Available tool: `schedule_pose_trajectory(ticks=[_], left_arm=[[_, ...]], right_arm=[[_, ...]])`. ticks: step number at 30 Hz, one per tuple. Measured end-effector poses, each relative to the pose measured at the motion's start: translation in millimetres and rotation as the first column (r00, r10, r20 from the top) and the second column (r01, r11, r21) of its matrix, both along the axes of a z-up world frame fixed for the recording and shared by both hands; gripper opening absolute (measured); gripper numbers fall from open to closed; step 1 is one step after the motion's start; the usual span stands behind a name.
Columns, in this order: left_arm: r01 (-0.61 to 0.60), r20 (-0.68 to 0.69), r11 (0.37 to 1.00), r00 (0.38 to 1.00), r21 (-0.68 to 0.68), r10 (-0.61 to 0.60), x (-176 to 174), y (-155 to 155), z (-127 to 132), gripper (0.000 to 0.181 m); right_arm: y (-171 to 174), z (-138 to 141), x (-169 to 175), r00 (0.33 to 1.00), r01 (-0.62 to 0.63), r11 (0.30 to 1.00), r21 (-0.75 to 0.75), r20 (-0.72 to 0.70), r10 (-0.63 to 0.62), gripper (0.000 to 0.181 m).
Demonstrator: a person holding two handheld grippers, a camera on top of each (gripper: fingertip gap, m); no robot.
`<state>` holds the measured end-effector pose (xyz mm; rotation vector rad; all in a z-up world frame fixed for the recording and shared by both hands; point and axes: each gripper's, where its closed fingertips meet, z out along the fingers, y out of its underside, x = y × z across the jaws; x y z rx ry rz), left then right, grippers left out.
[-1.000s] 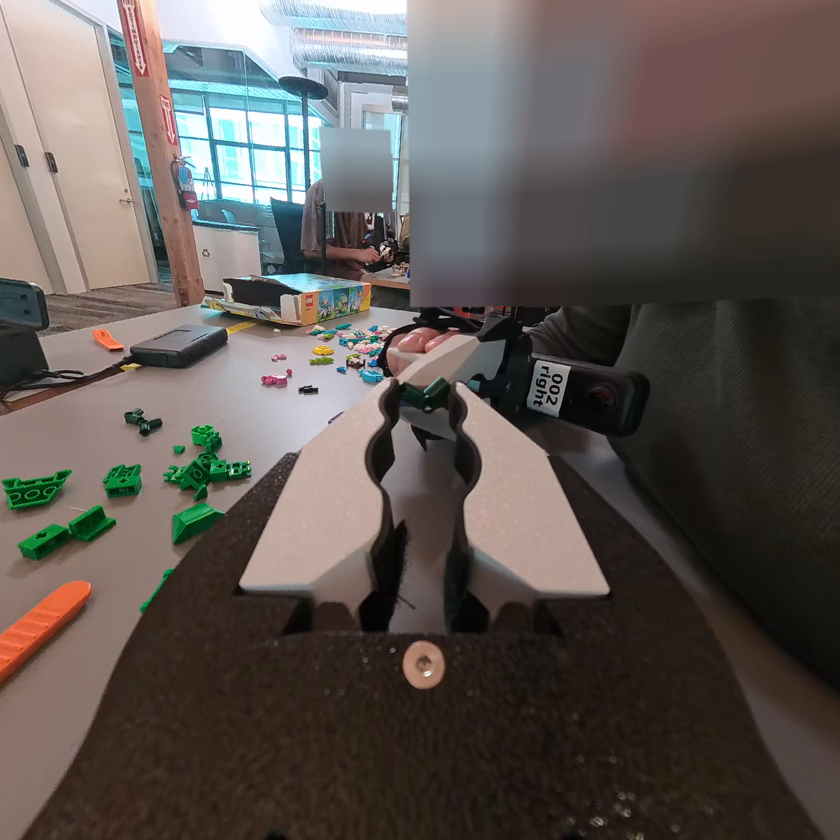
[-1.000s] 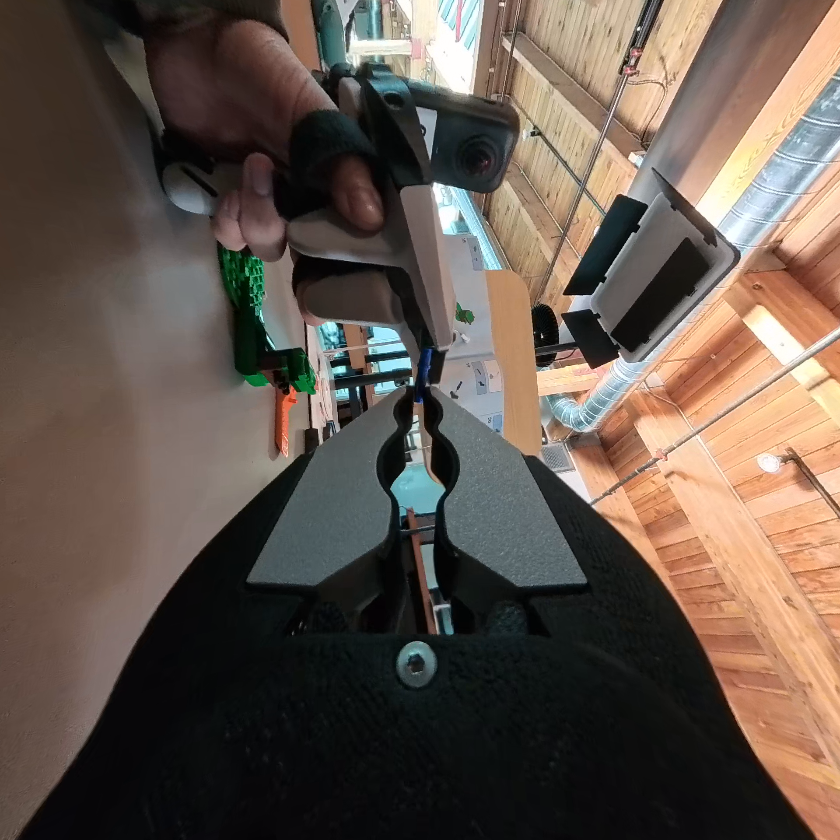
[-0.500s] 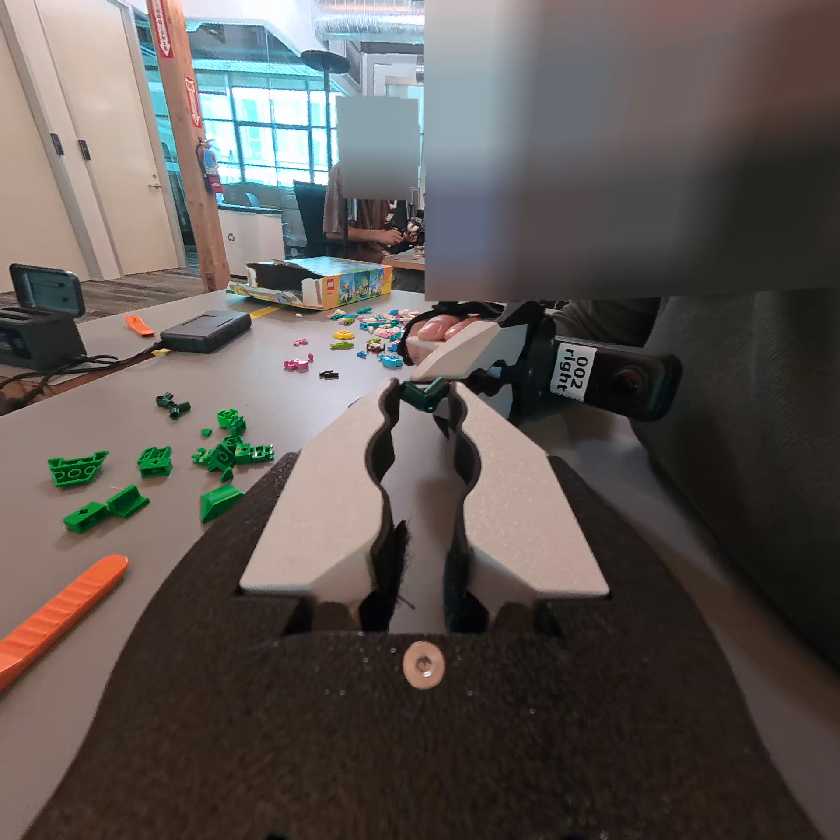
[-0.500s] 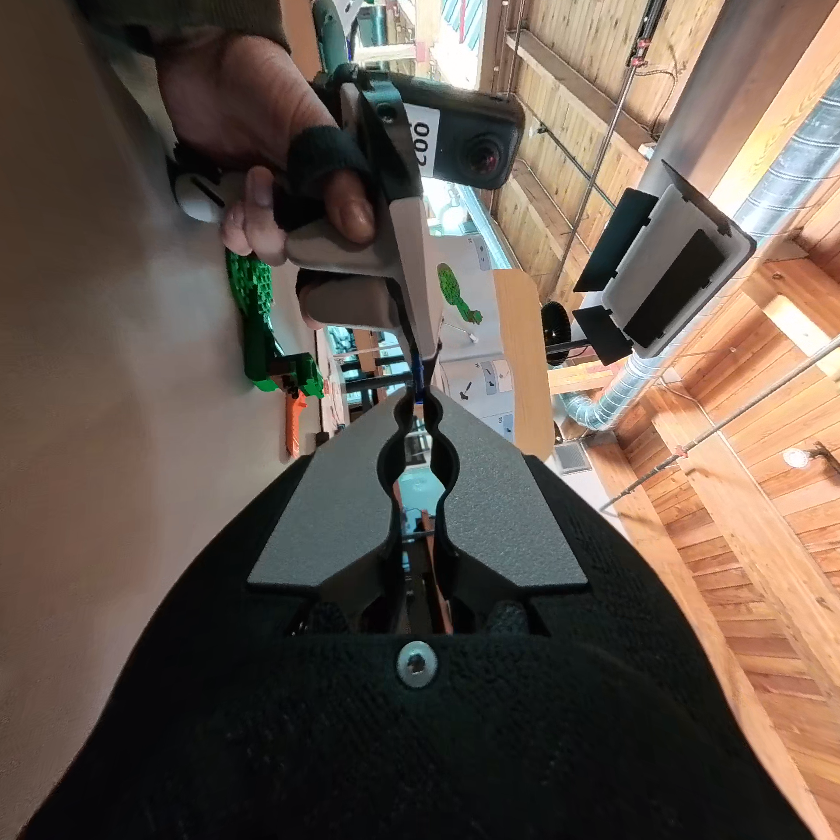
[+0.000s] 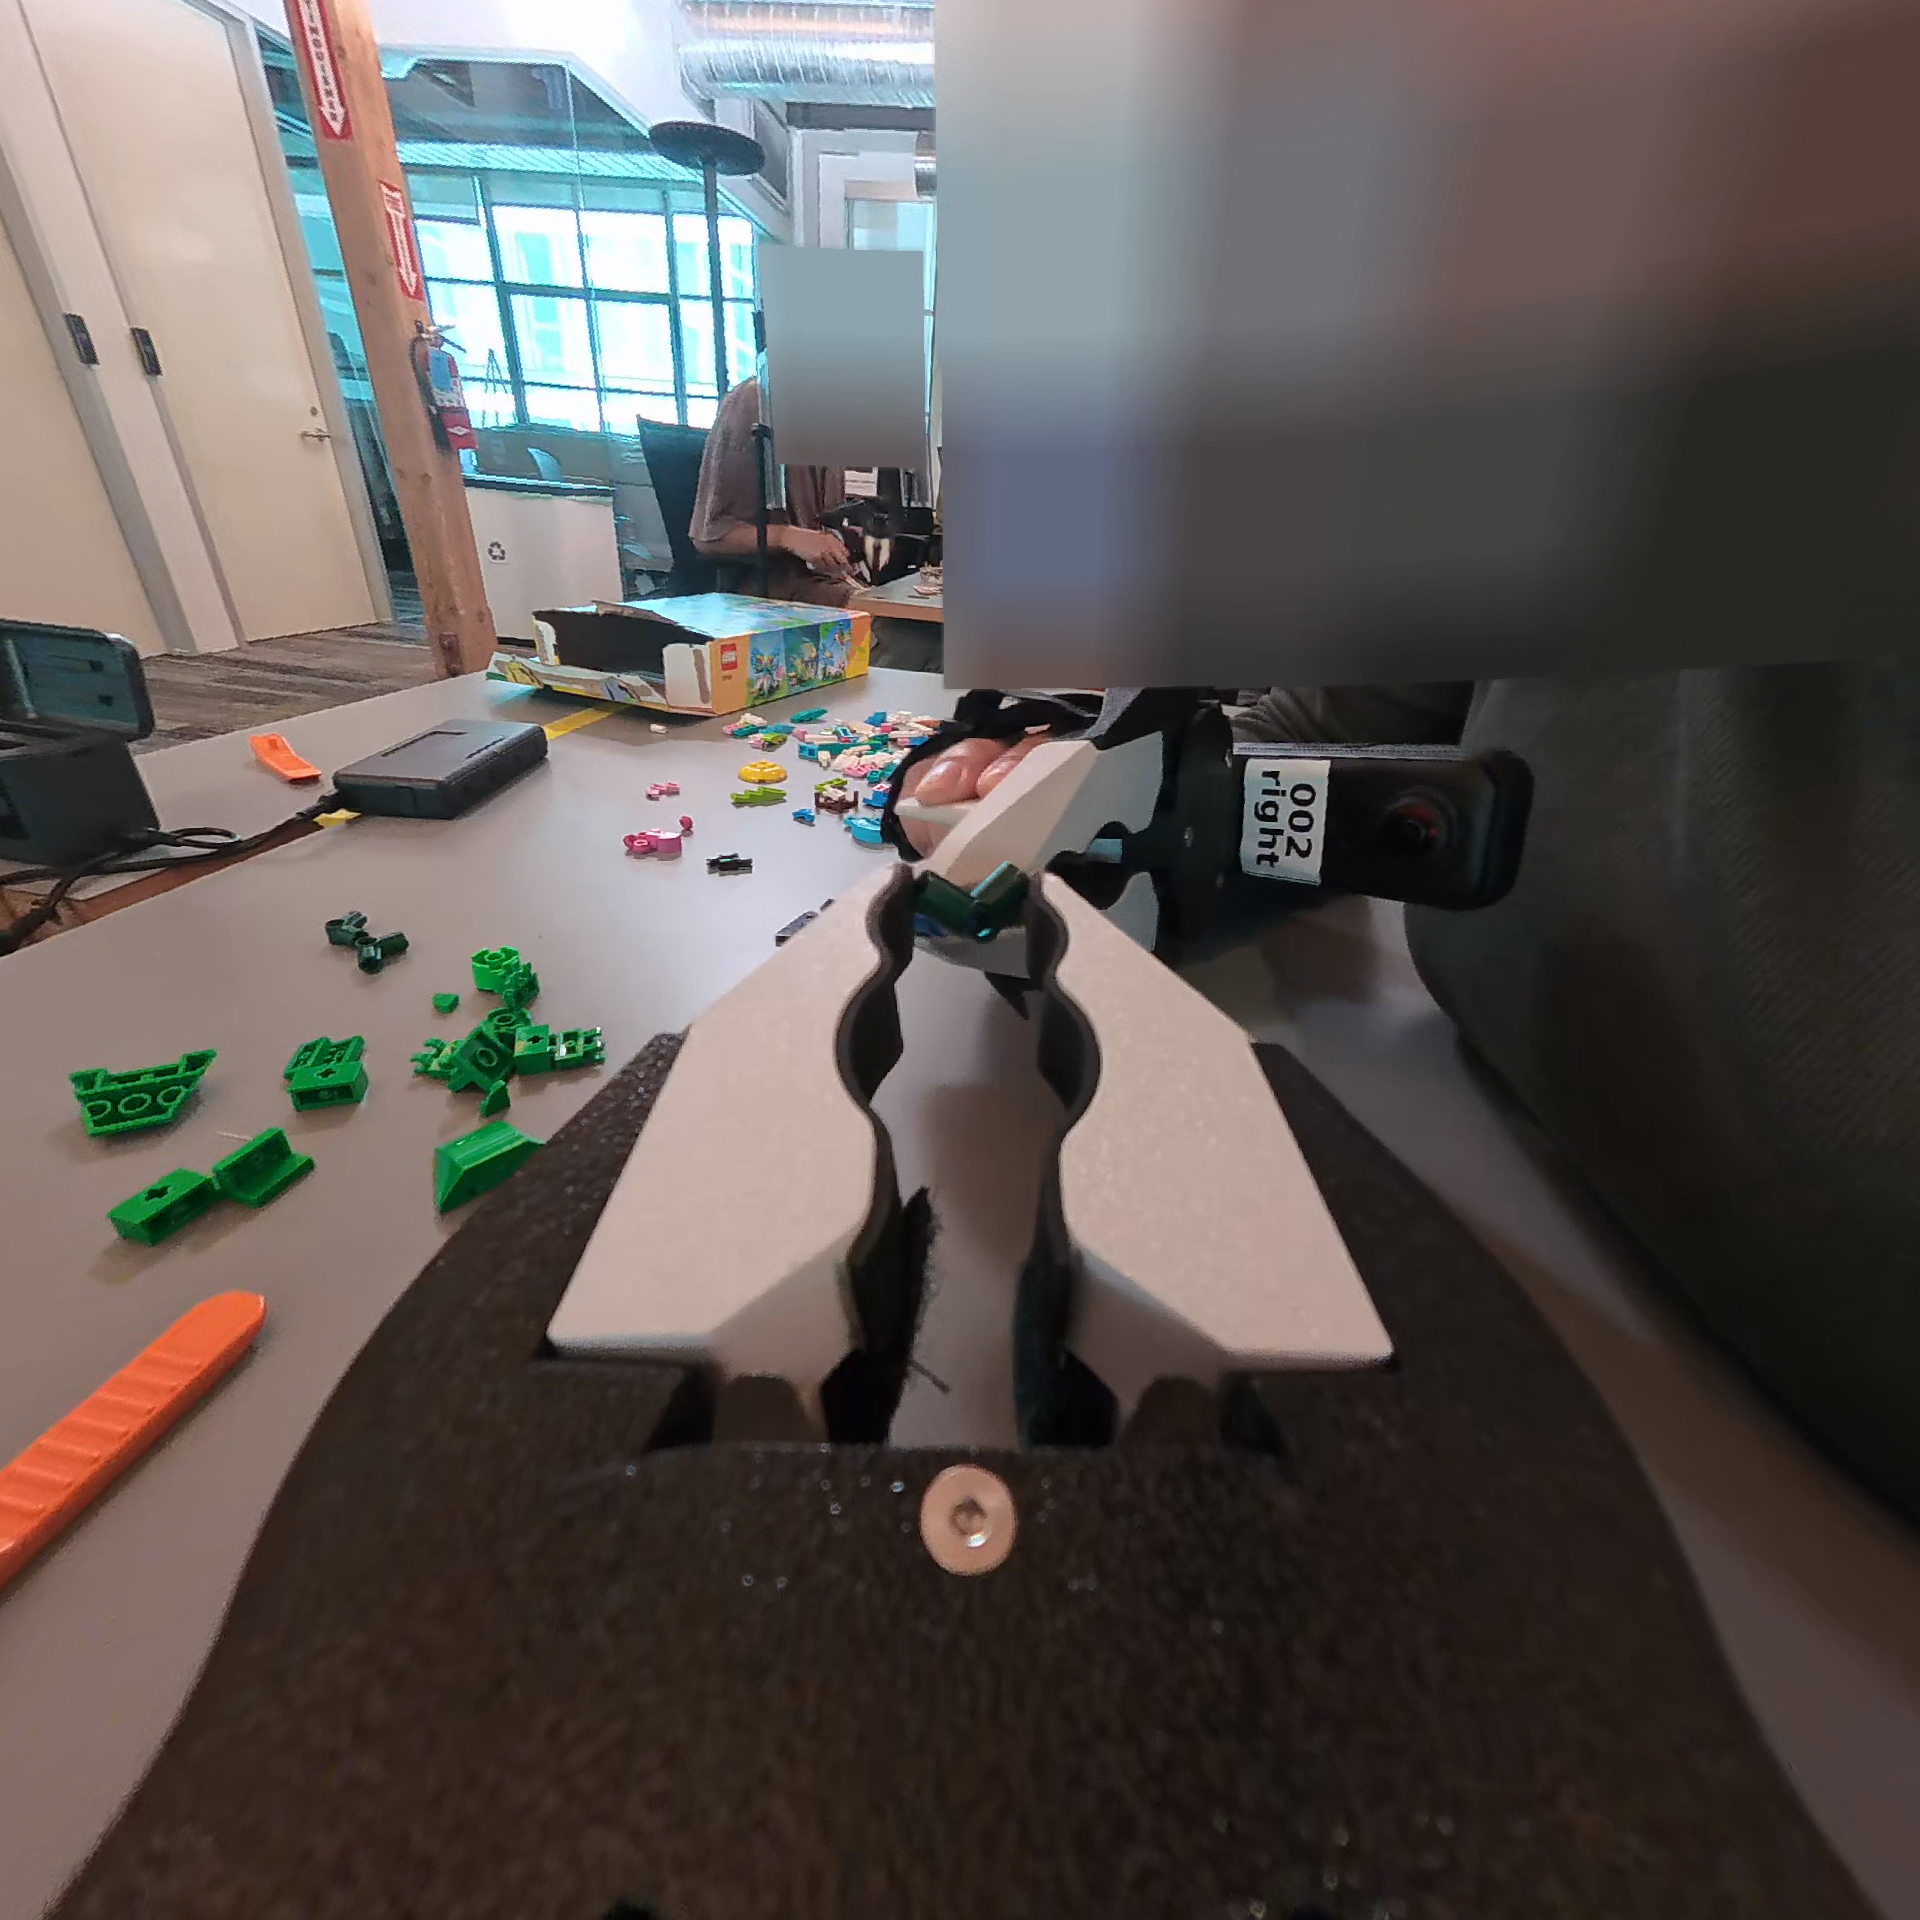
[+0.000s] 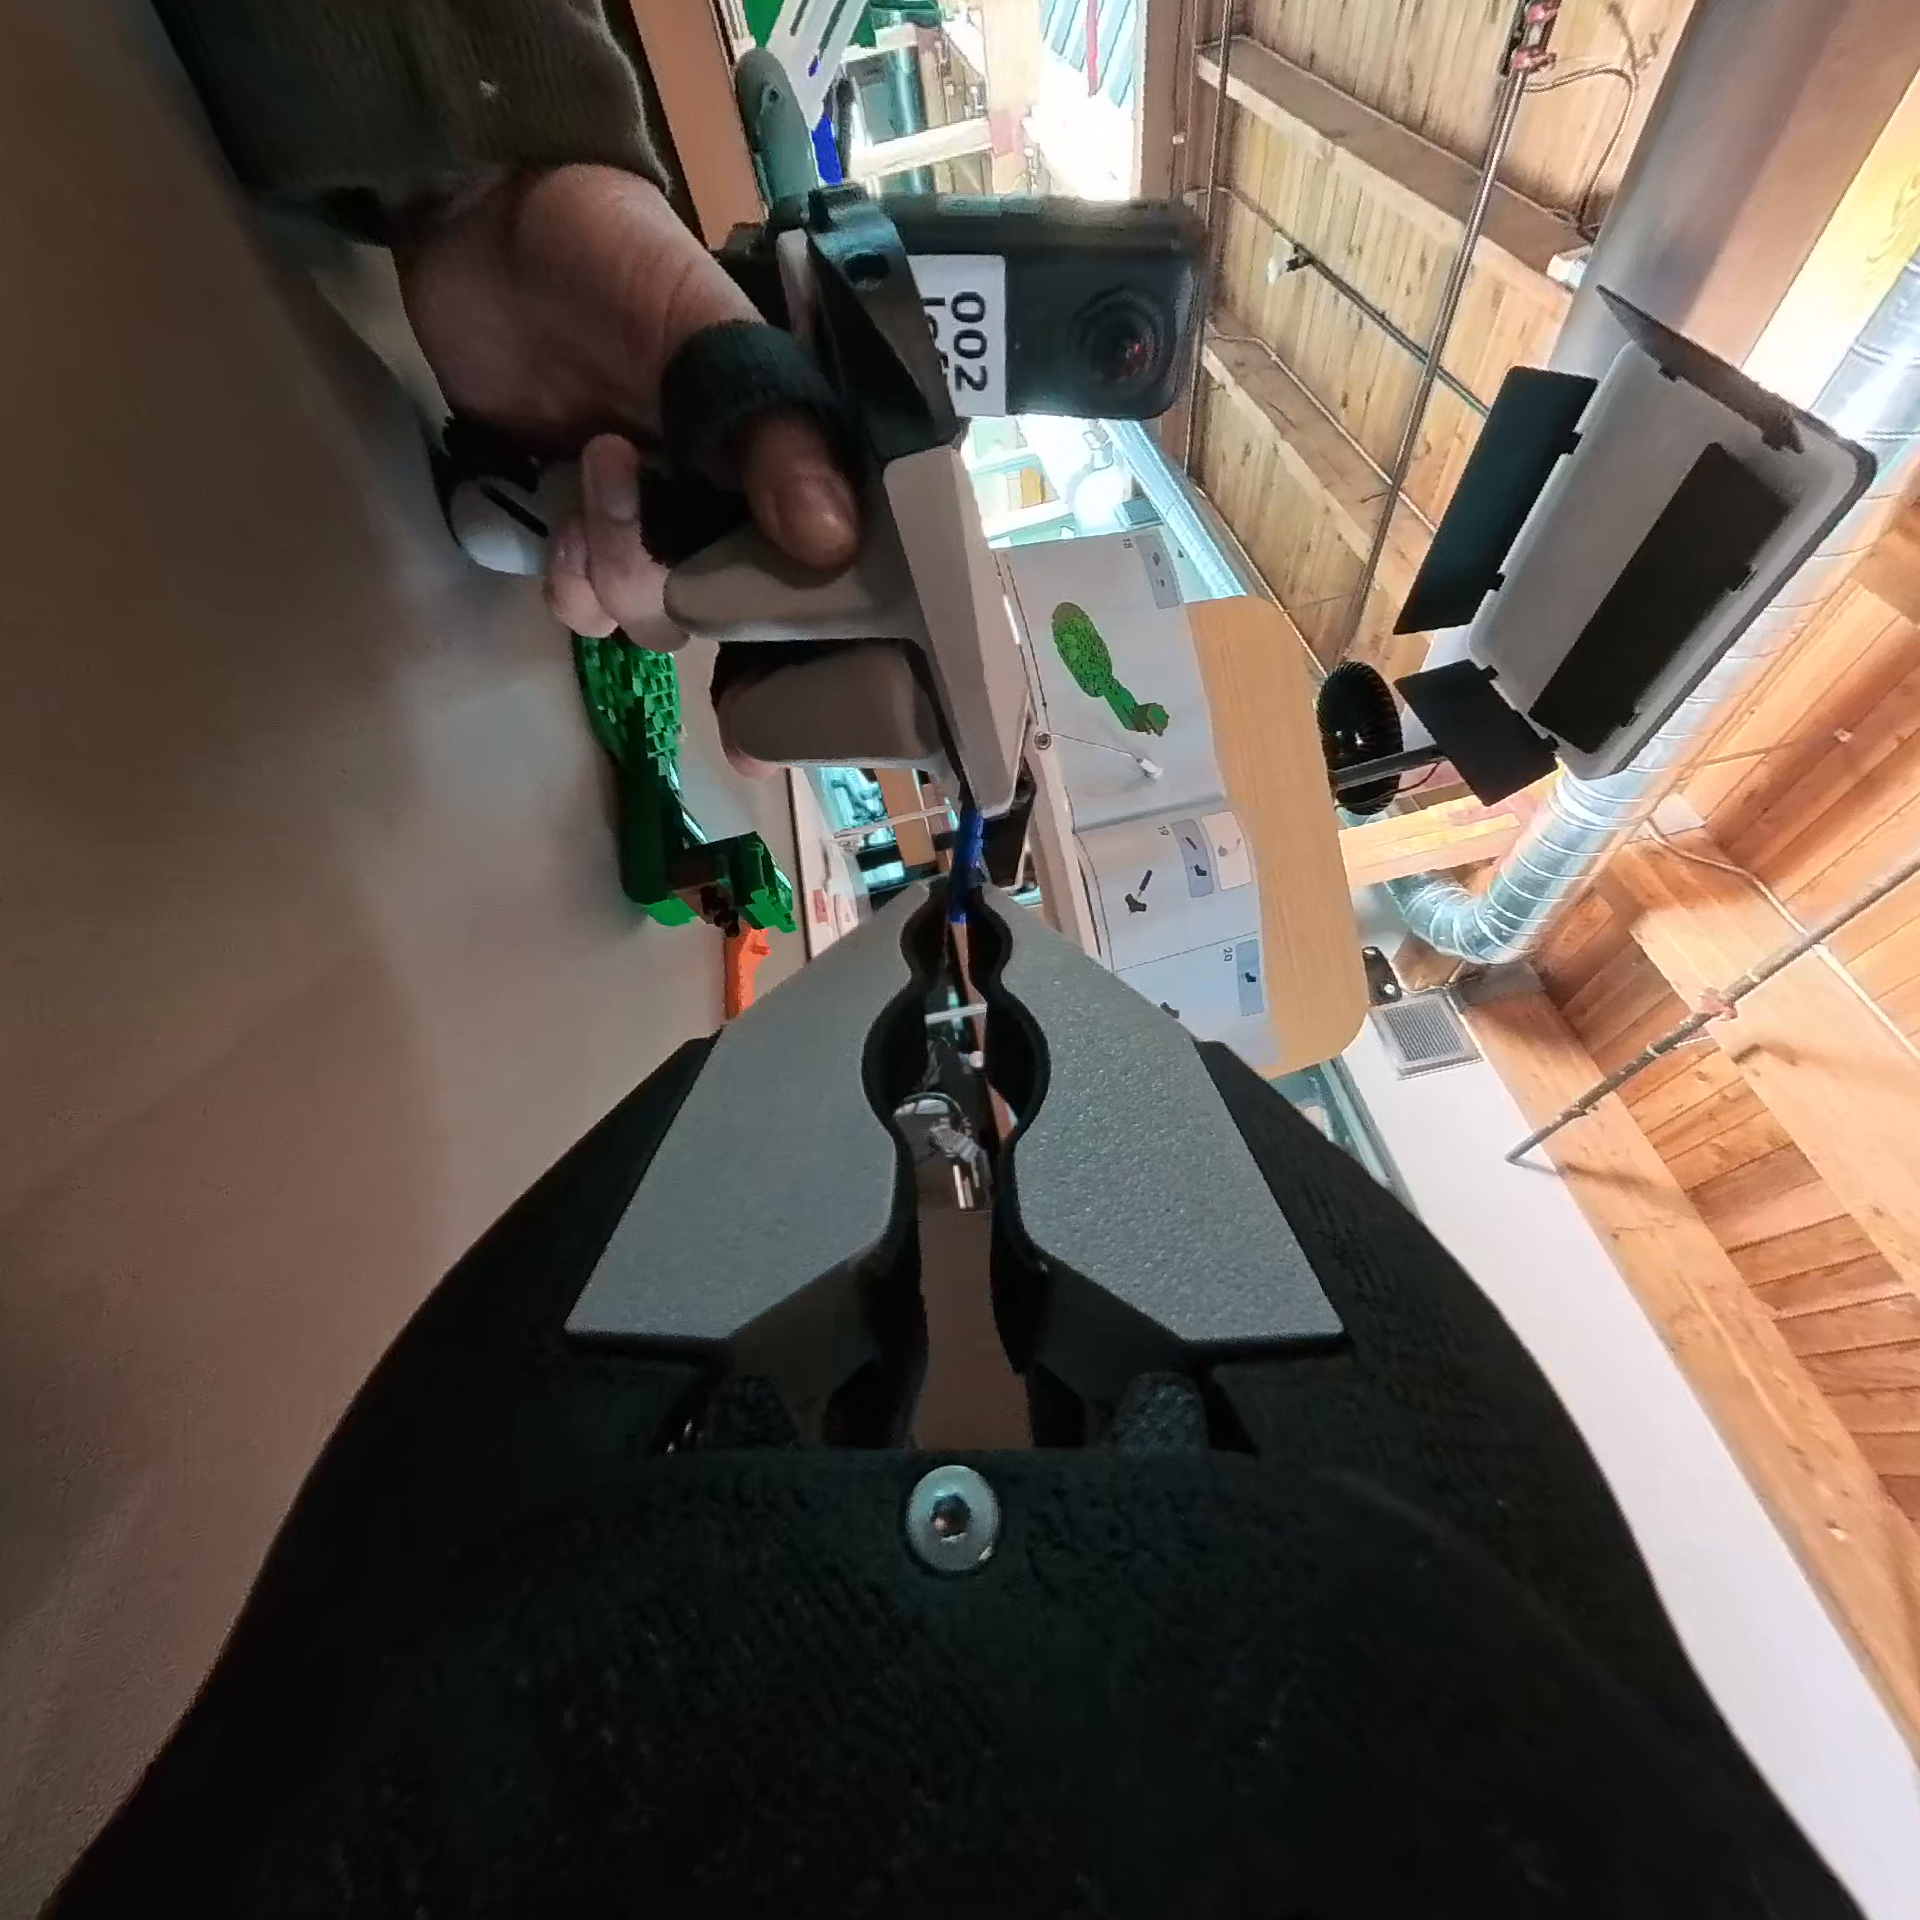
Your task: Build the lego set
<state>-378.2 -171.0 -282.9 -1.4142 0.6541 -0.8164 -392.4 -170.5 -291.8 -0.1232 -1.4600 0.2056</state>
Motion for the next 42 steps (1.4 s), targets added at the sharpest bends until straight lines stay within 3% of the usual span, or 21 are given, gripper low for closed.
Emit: schedule_pose_trajectory(ticks=[19, 23, 30, 38, 42], left_arm=[[0.004, -0.019, 1.000, 1.000, -0.002, -0.004, 2, 0, -2, 0.019], [-0.003, -0.030, 1.000, 1.000, -0.021, 0.003, 3, 2, -4, 0.018], [-0.001, 0.006, 1.000, 1.000, -0.010, 0.001, 0, 1, 0, 0.019], [-0.042, 0.173, 0.989, 0.985, 0.139, 0.017, -22, -10, 33, 0.019], [-0.195, 0.204, 0.949, 0.968, 0.246, 0.146, -57, -17, 57, 0.019]], right_arm=[[-4, -7, -3, 0.996, -0.048, 0.992, -0.118, 0.075, 0.057, 0.000], [-22, -10, 0, 0.990, -0.112, 0.990, -0.082, 0.081, 0.119, 0.000], [-10, -13, -2, 0.989, -0.085, 0.987, -0.137, 0.110, 0.101, 0.000], [9, -25, -9, 0.983, -0.004, 0.980, -0.197, 0.178, 0.040, 0.000], [17, -27, -12, 0.981, 0.030, 0.976, -0.217, 0.192, 0.013, 0.000]])
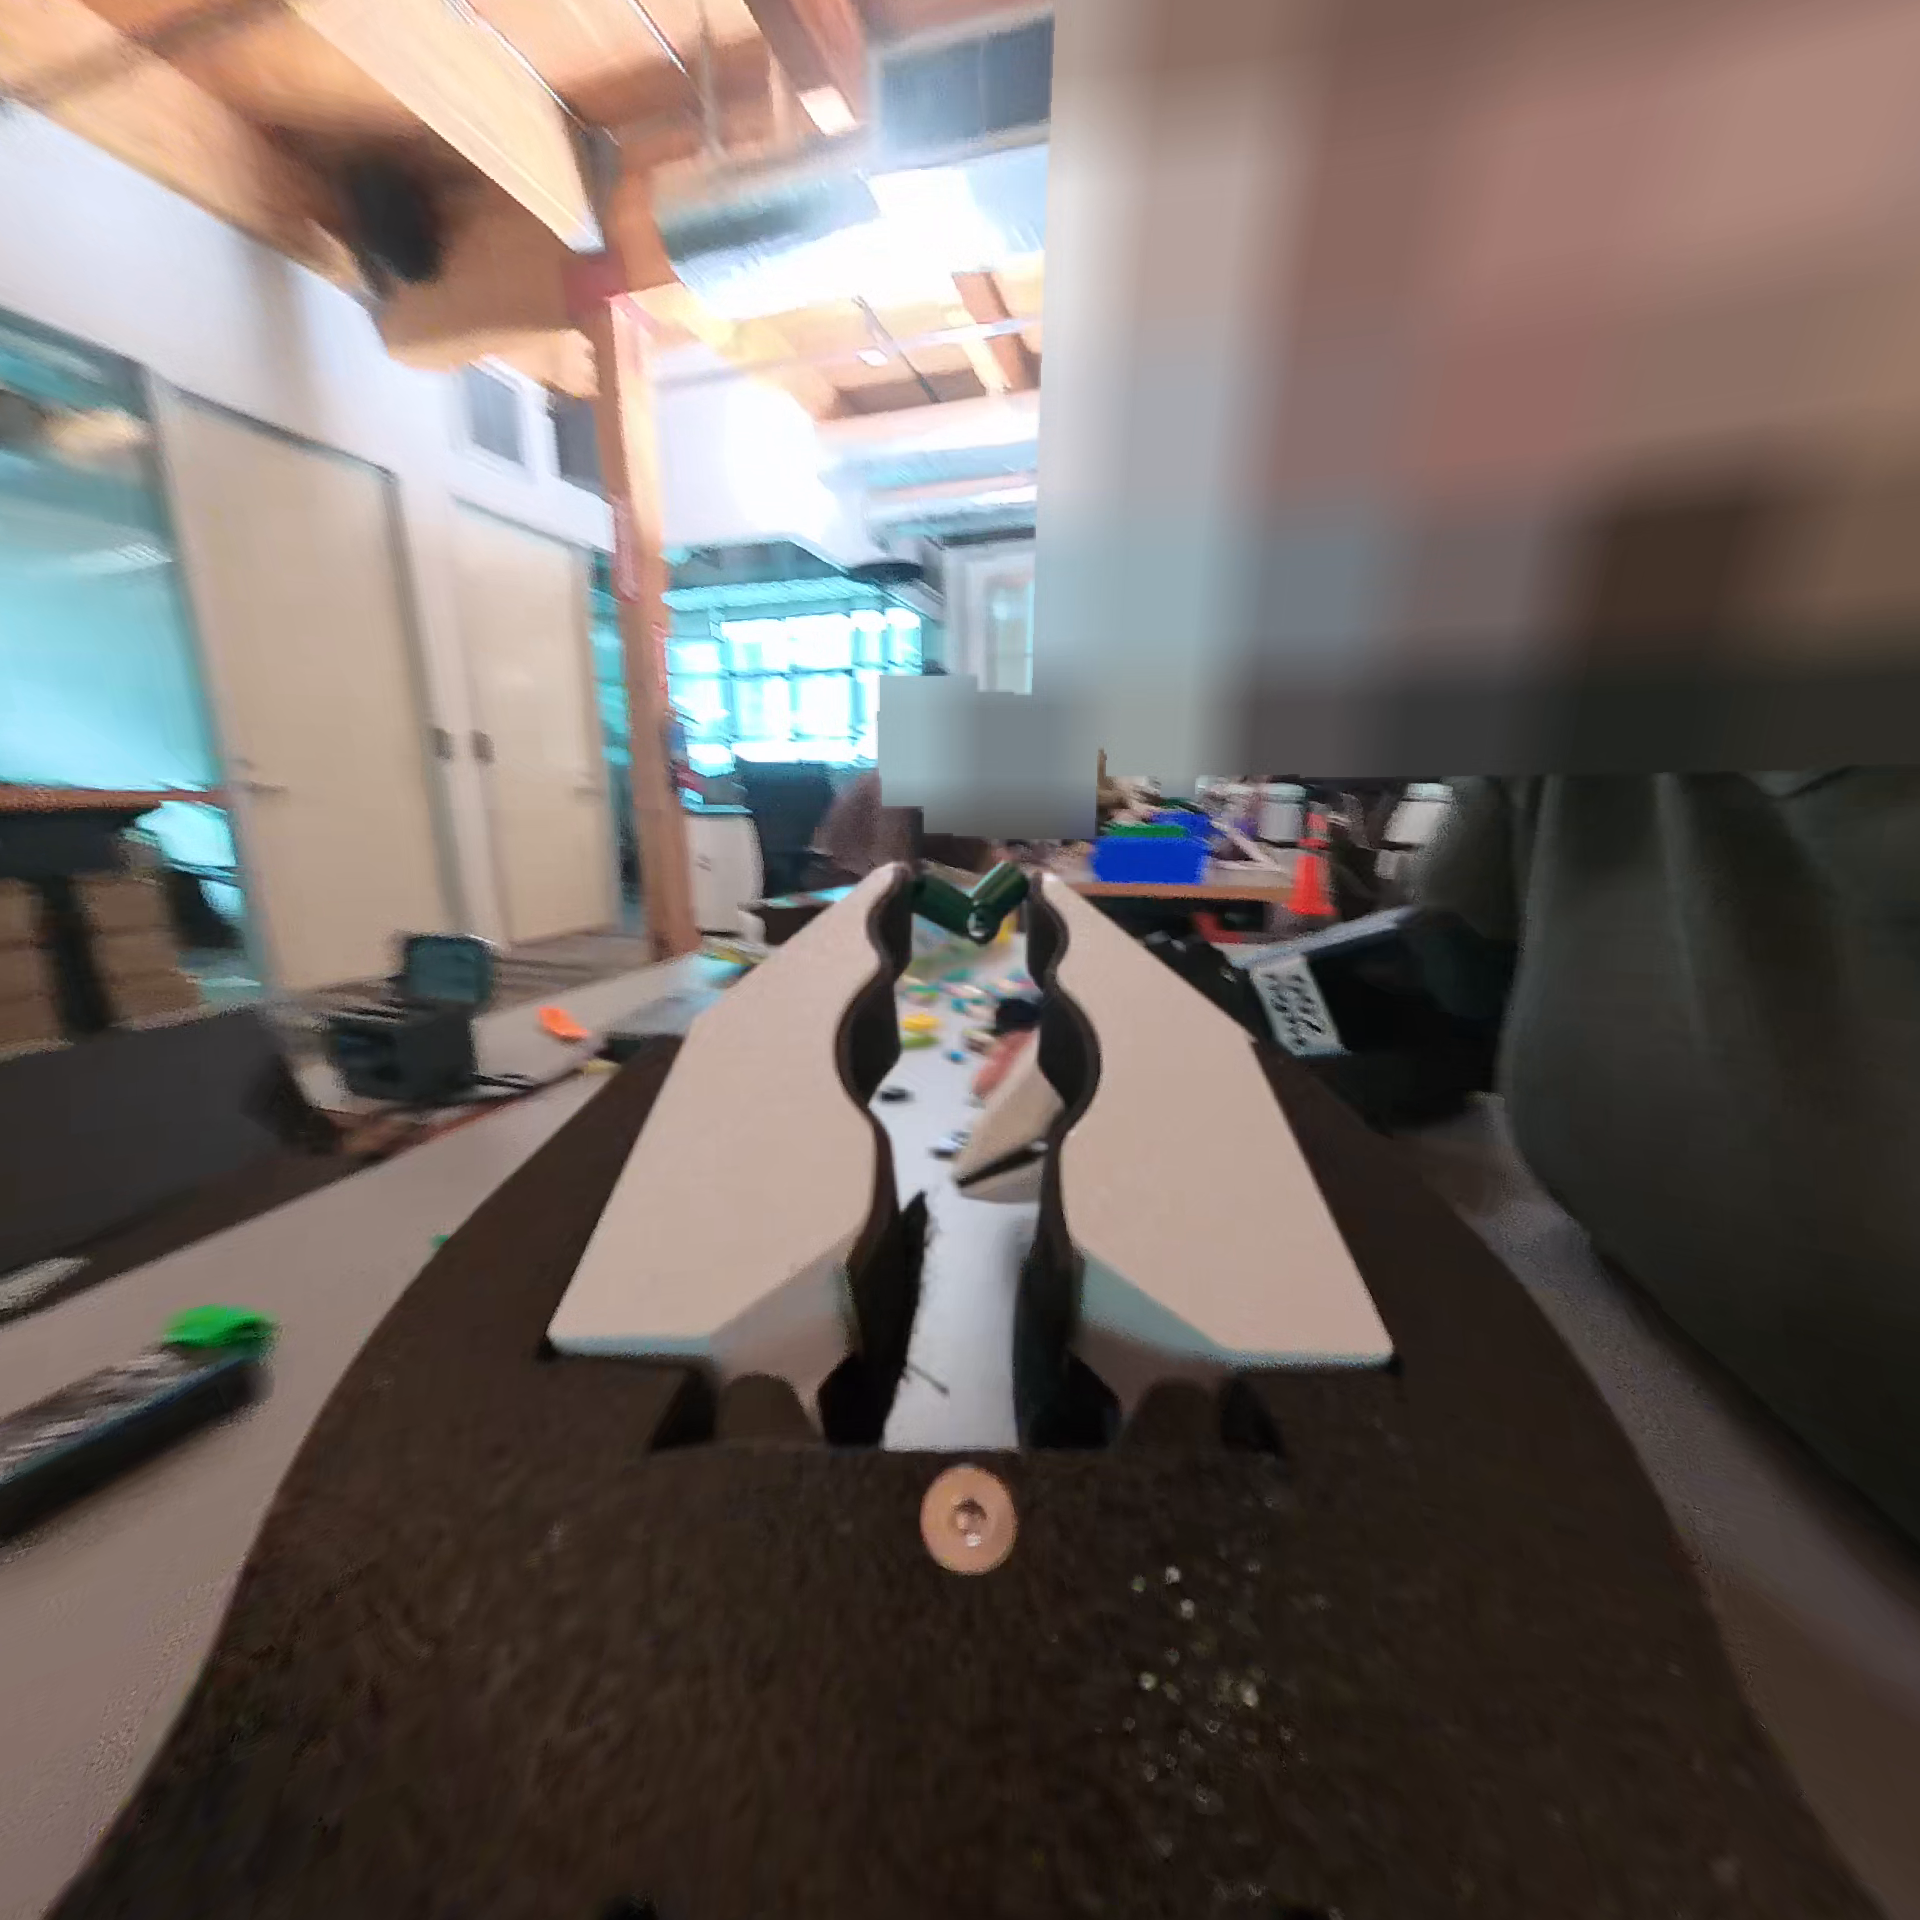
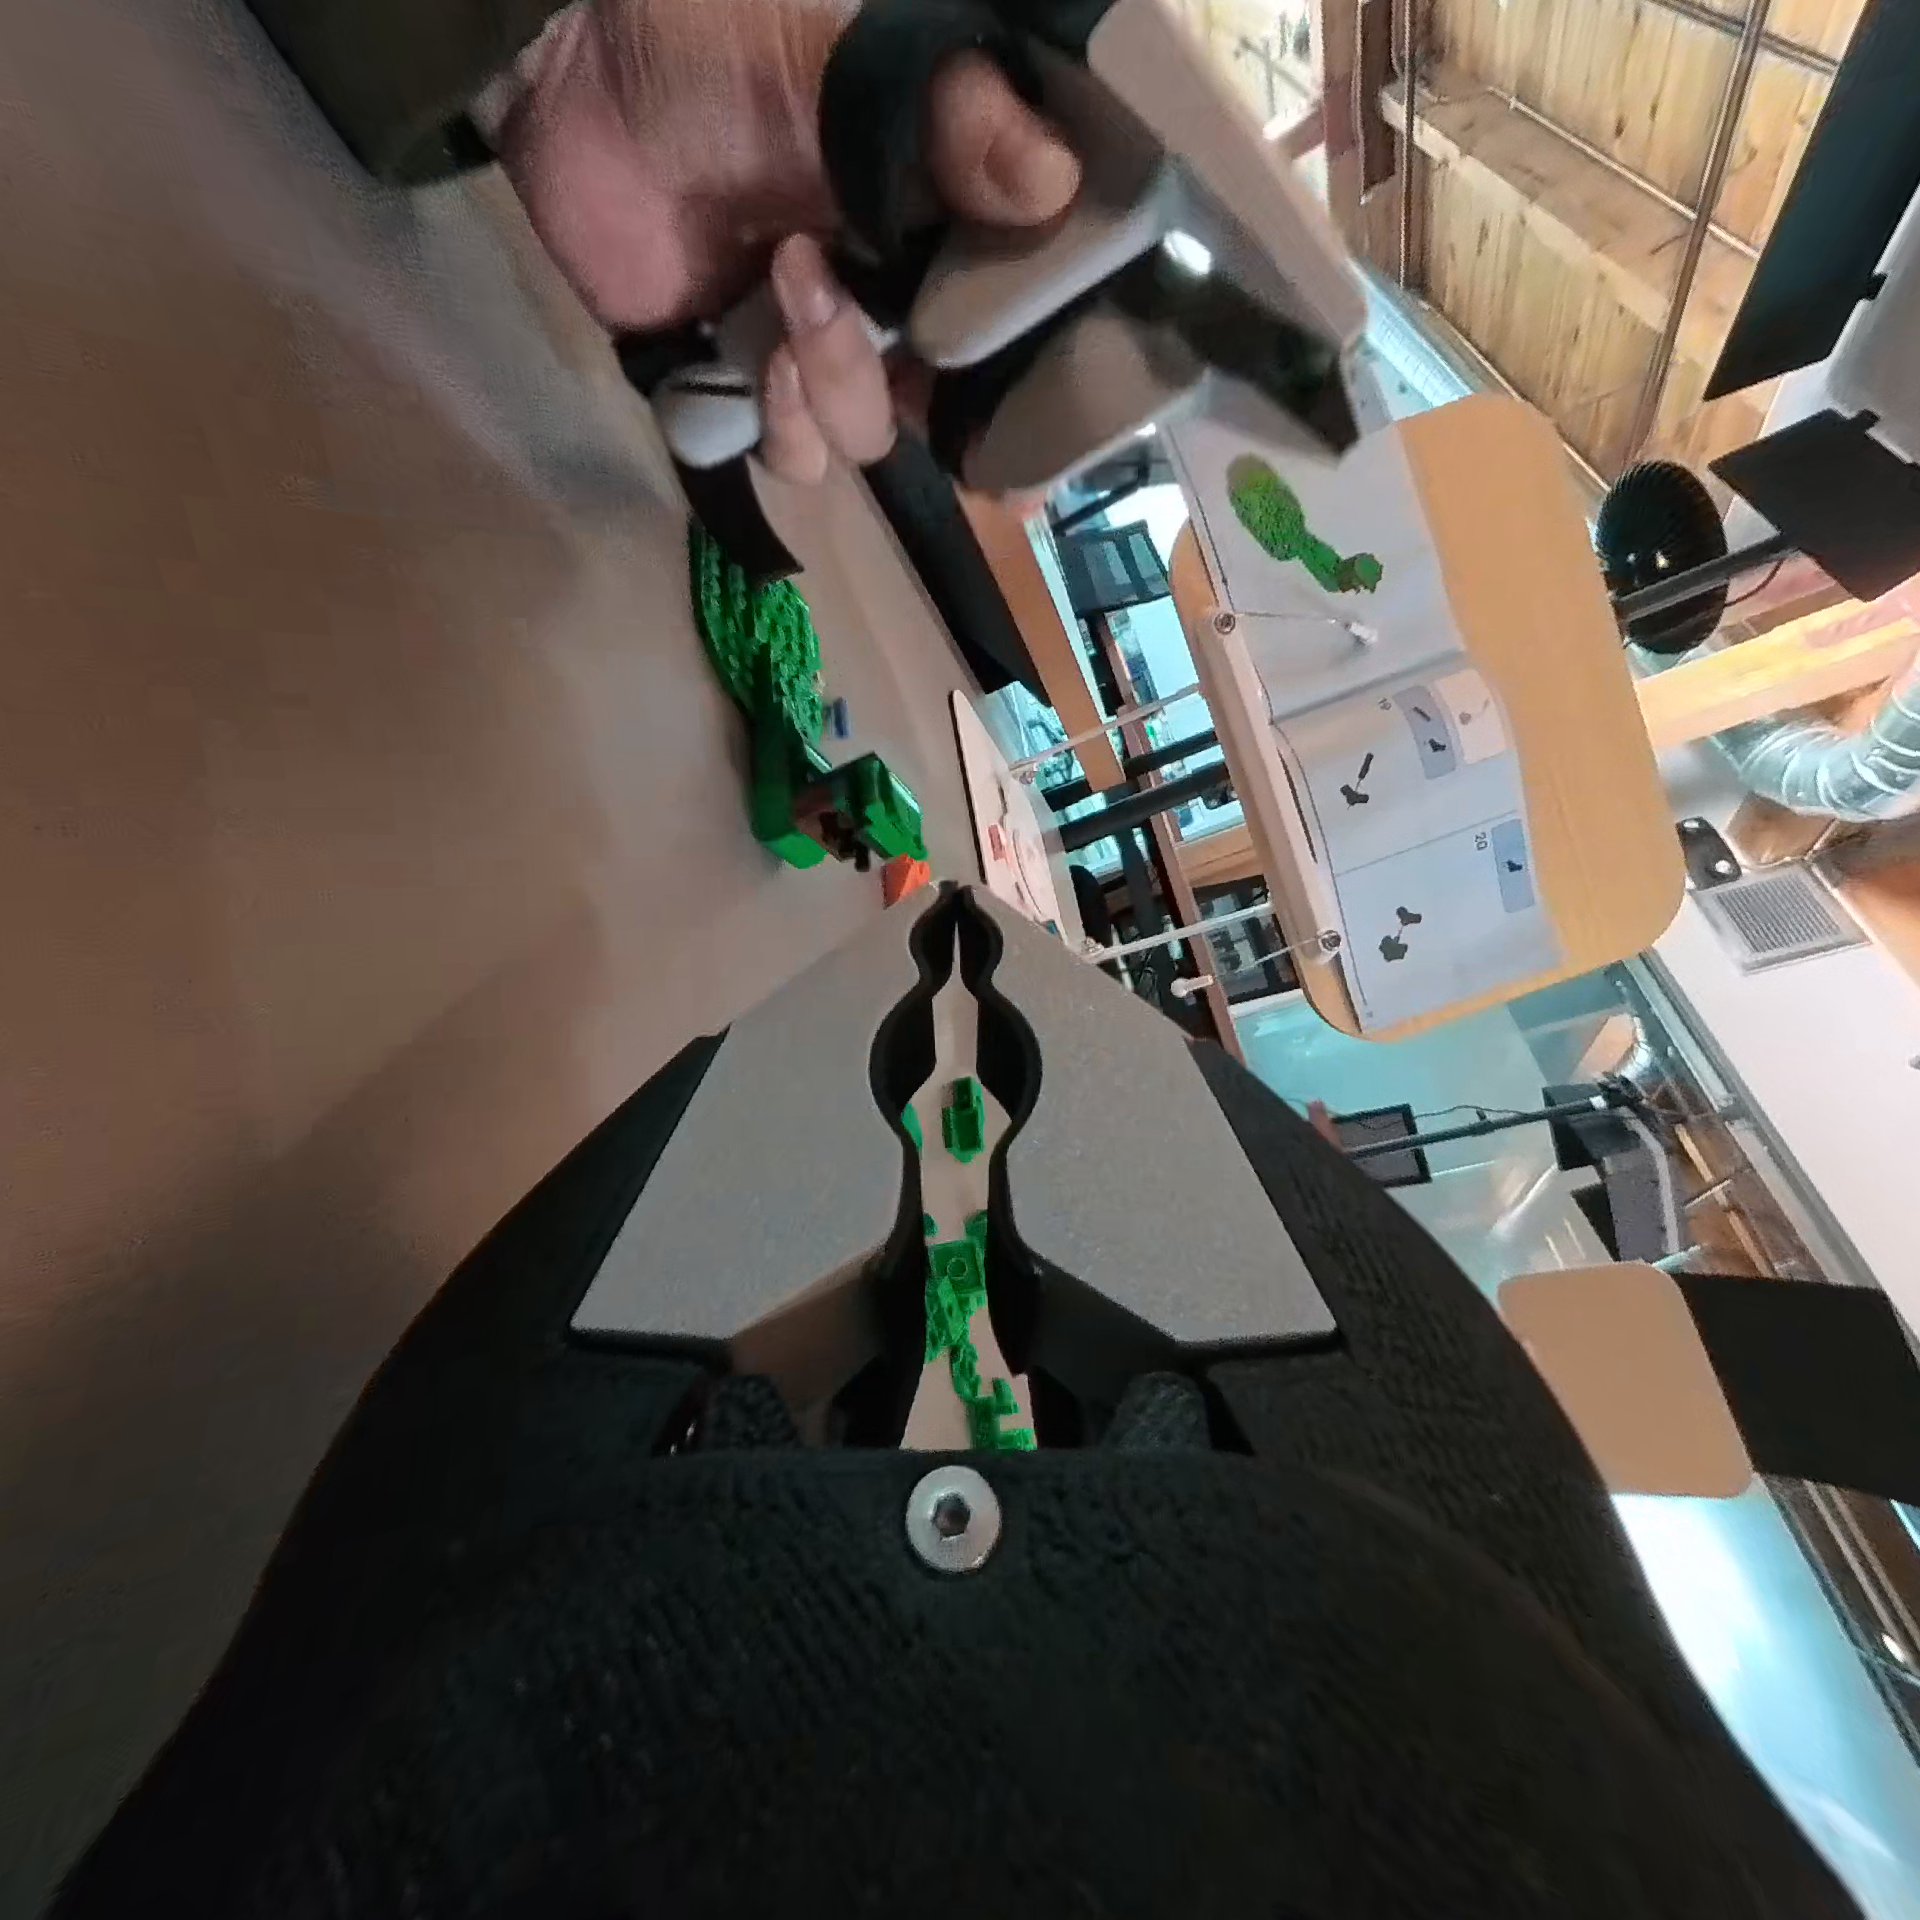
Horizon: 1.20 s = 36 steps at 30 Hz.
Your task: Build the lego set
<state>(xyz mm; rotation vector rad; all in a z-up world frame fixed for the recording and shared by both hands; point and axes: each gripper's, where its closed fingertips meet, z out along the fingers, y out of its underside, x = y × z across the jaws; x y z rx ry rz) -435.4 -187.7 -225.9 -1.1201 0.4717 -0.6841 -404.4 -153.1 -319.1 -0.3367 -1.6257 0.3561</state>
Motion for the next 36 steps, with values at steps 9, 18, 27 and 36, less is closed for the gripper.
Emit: schedule_pose_trajectory(ticks=[9, 18, 27, 36], left_arm=[[-0.414, 0.157, 0.907, 0.903, 0.072, 0.400, -110, -16, 21, 0.020], [-0.332, 0.367, 0.939, 0.887, 0.086, 0.280, -146, -37, 29, 0.019], [-0.332, 0.424, 0.942, 0.861, 0.045, 0.283, -169, -34, 17, 0.019], [-0.351, 0.459, 0.935, 0.839, 0.047, 0.292, -183, -36, 18, 0.020]], right_arm=[[10, -3, -2, 0.999, 0.042, 0.999, 0.012, 0.009, -0.042, 0.000], [29, -7, -7, 0.992, 0.106, 0.986, -0.125, 0.075, -0.097, 0.000], [34, 12, -115, 0.731, 0.116, 0.940, -0.320, 0.669, 0.137, 0.010], [64, -41, -208, 0.215, 0.063, 0.989, 0.131, 0.966, -0.141, 0.012]])
